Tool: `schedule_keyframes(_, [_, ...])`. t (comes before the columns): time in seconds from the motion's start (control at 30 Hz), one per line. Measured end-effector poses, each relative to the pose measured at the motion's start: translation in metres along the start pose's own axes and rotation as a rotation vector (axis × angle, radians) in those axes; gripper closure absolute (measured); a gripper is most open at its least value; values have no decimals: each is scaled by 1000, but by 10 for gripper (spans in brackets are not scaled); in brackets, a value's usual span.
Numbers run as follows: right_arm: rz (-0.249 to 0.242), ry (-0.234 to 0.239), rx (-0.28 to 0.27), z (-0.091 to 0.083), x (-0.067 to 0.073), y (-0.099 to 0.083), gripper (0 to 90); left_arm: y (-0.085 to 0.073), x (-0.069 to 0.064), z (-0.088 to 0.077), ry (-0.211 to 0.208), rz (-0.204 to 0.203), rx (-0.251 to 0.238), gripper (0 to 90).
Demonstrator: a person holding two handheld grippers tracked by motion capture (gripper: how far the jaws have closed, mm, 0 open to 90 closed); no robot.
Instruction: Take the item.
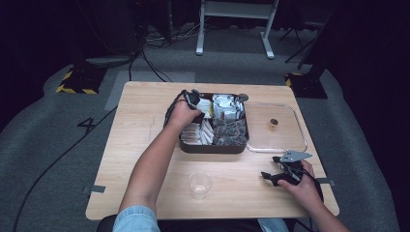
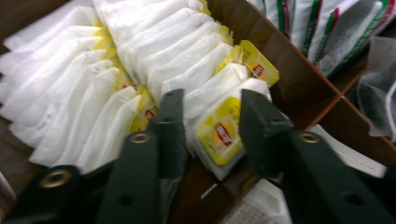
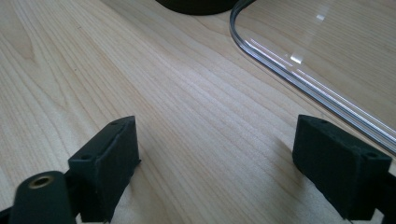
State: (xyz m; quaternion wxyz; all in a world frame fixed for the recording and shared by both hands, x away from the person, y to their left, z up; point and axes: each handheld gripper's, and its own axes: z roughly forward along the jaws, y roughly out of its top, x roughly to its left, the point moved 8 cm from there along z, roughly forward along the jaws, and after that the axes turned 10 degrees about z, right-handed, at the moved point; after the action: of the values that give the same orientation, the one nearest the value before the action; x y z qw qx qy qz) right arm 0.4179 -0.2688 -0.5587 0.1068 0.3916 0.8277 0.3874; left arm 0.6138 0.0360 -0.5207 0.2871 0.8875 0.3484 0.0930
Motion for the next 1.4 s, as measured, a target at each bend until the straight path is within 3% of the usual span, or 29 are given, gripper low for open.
schedule_keyframes(0.23, [0,0,0,0,0,0,146,-2,-2,-1,7,37,33,838])
schedule_keyframes(0.4, [0,0,0,0,0,0,146,1,-3,-9,-17,39,5,893])
schedule_keyframes(1.07, [-1,-1,-1,0,0,0,148,15,-13,-45,12,106,-87,900])
schedule_keyframes(1.4, [-1,0,-1,0,0,0,148,27,-34,-80,9,155,-161,900])
